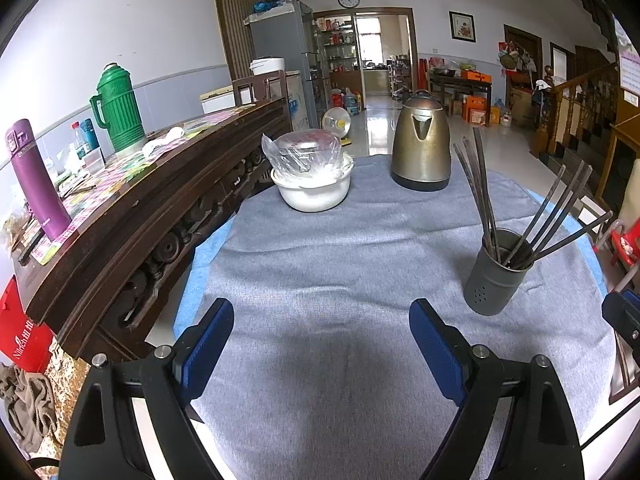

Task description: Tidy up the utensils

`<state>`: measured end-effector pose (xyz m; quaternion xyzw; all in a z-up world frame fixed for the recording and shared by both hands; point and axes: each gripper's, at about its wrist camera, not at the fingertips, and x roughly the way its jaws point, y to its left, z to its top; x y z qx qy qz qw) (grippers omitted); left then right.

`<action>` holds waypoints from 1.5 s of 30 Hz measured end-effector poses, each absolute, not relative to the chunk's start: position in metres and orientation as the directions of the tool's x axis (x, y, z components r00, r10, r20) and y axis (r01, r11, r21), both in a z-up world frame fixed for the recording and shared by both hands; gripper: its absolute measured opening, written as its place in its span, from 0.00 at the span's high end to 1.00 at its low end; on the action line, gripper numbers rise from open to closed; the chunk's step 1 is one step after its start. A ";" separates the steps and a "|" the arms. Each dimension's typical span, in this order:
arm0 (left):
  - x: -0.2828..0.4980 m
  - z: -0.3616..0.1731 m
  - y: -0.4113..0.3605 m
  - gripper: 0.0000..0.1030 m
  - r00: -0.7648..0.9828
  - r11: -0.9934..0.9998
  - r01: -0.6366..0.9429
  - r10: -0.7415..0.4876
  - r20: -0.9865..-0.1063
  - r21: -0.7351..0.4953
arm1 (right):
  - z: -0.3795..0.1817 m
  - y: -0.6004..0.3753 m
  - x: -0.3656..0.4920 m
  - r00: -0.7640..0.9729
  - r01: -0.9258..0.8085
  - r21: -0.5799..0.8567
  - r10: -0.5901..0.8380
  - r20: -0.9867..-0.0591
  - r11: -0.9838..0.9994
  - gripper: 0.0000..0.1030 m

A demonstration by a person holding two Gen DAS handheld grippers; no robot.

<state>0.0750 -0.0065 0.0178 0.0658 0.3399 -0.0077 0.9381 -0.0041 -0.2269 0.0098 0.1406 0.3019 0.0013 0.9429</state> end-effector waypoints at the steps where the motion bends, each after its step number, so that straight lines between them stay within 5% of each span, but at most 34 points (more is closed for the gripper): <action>1: 0.075 0.018 -0.007 0.13 0.769 0.991 0.060 0.030 -0.639 0.118 | 0.010 -0.227 -0.004 0.817 0.082 0.266 0.088 -0.569 0.961 0.43; 45: 0.072 0.020 -0.007 0.13 0.769 0.991 0.063 0.026 -0.639 0.116 | 0.014 -0.224 -0.001 0.817 0.068 0.261 0.096 -0.568 0.963 0.43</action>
